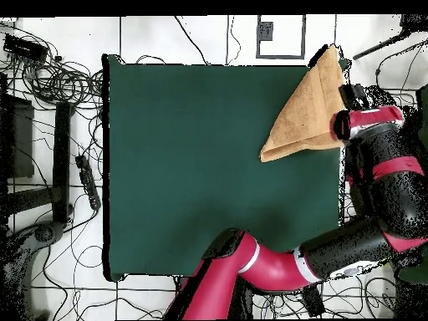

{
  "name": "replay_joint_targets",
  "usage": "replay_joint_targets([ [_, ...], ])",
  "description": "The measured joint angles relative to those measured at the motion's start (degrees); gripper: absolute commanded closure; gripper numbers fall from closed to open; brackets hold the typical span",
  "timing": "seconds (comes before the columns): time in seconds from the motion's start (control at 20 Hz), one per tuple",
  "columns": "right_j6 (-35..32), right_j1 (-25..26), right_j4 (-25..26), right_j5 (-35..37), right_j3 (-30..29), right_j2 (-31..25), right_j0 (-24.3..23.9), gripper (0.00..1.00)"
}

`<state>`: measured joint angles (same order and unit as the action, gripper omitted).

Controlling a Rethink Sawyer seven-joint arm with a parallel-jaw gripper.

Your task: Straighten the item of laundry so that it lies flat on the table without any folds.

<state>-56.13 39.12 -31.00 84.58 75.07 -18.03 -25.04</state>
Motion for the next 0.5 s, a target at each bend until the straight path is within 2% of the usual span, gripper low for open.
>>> replay_joint_targets([
  [0.3, 0.0, 1.82, 0.19, -0.01, -0.01, -0.01, 2.25, 1.0],
  [0.5, -0.09, 2.64, 1.94, -0.08, -0.02, -0.13, 5.57, 1.0],
])
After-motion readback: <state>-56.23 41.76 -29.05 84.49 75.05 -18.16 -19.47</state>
